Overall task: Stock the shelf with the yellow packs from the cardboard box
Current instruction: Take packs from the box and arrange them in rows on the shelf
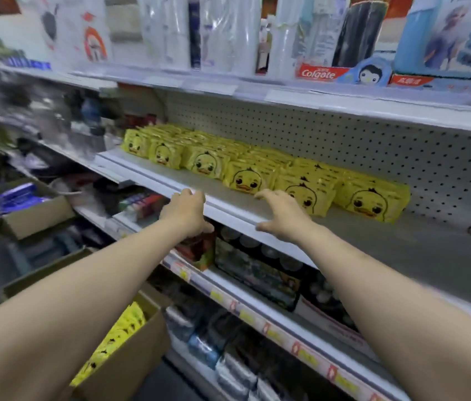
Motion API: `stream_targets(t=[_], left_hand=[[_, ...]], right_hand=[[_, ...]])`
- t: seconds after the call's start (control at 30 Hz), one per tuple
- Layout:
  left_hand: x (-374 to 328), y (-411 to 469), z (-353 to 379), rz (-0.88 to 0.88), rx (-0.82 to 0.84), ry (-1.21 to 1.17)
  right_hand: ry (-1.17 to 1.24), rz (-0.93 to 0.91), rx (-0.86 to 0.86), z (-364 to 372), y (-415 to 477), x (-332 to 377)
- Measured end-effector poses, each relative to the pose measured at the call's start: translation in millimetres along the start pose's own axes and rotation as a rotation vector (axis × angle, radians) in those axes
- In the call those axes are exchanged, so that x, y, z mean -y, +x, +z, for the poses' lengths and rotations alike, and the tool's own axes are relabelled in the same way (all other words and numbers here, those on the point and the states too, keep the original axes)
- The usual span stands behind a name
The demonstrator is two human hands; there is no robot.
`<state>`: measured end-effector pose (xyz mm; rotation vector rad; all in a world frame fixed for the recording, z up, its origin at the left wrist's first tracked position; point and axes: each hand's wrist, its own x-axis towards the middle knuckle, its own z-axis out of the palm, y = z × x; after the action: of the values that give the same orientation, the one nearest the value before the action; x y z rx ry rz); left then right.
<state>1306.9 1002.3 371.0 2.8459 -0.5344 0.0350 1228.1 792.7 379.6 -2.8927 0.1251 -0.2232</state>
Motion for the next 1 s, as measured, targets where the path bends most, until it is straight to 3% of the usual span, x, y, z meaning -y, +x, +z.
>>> stream_targets(t=[0.43,0.57,0.77,1.0], left_hand=[[219,-25,47,-0.277,0.116,0.011],[292,5,89,-0.238,0.197,-0.055],[391,52,173,-0.244,0.462,-0.132],[466,63,254,-0.279,0.65,-0.166]], right_hand=[[0.081,-0.264,0.272,156,79,169],[0.096,-0.239,0.381,230,115,202],[0.114,-0.076,0.639,353,156,237],[0.187,0.097,0.835,468,155,250]])
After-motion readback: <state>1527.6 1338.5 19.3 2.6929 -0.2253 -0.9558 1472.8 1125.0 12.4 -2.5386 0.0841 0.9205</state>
